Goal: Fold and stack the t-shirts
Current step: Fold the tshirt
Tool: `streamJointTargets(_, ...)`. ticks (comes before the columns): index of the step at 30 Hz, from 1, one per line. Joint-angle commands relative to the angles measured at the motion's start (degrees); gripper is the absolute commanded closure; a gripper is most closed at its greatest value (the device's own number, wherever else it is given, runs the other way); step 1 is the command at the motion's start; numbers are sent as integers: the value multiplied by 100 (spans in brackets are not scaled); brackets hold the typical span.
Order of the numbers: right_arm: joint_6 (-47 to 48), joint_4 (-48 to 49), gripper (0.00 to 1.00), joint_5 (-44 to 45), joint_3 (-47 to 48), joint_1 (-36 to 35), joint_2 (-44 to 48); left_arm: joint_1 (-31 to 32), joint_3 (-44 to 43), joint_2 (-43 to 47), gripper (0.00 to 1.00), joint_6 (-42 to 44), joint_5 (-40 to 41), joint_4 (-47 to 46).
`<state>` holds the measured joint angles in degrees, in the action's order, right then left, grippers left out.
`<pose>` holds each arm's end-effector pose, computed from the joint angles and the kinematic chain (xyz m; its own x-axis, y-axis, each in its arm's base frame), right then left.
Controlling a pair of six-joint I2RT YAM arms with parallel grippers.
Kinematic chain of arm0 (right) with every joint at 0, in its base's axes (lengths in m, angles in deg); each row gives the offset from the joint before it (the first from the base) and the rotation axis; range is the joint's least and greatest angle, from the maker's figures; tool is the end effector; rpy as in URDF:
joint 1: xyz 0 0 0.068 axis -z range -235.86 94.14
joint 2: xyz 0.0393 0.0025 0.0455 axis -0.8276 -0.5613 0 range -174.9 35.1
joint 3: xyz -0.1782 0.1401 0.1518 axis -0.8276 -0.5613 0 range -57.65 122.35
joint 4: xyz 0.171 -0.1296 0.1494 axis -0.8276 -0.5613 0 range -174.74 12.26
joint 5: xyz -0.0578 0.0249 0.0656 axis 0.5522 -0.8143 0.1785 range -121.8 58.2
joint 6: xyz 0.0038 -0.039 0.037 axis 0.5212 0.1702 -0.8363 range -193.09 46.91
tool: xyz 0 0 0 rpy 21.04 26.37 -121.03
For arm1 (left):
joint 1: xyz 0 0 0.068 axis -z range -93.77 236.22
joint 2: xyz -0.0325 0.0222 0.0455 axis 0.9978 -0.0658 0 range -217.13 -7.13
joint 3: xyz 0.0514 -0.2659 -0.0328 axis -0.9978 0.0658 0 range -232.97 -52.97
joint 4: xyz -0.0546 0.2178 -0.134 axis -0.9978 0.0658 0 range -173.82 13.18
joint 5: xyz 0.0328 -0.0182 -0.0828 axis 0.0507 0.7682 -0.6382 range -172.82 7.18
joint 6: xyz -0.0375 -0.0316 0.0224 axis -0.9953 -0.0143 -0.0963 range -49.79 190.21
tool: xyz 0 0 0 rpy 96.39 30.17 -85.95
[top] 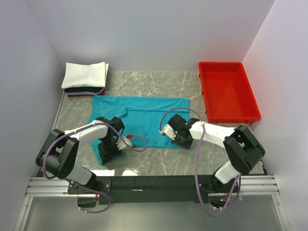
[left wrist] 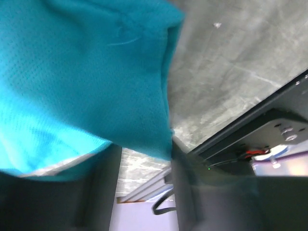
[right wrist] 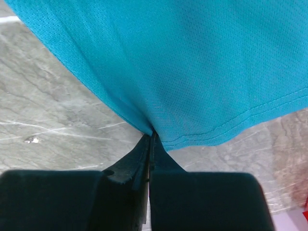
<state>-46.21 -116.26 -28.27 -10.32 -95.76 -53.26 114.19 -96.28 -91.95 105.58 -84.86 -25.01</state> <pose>0.1982 0.1629 0.1541 -0.3872 -0.9122 -0.1342 -0.9046 0.4040 -0.1360 0.1759 -0.0948 0.1511 -0.4405 0.8889 0.1258 0.8806 0.4551 -0.1322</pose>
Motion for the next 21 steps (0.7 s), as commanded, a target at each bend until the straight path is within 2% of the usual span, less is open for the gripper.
streamJointTargets(1,90,29,100,87,197,105,-59,16,-90,290,65,-303,187,-54)
streamJointTargets(3,116,-6,100,17,215,114,-15,7,-151,438,78,-321,187,130)
streamJointTargets(4,160,-58,100,-19,233,131,37,16,-178,509,91,-356,178,166)
streamJointTargets(6,187,-129,100,-97,250,131,125,16,-283,702,98,-338,187,297)
streamJointTargets(13,318,-462,100,-335,172,140,626,16,-564,1002,99,-224,29,1035)
streamJointTargets(21,757,-779,100,-713,136,377,970,-72,-1117,1389,100,74,397,1458)
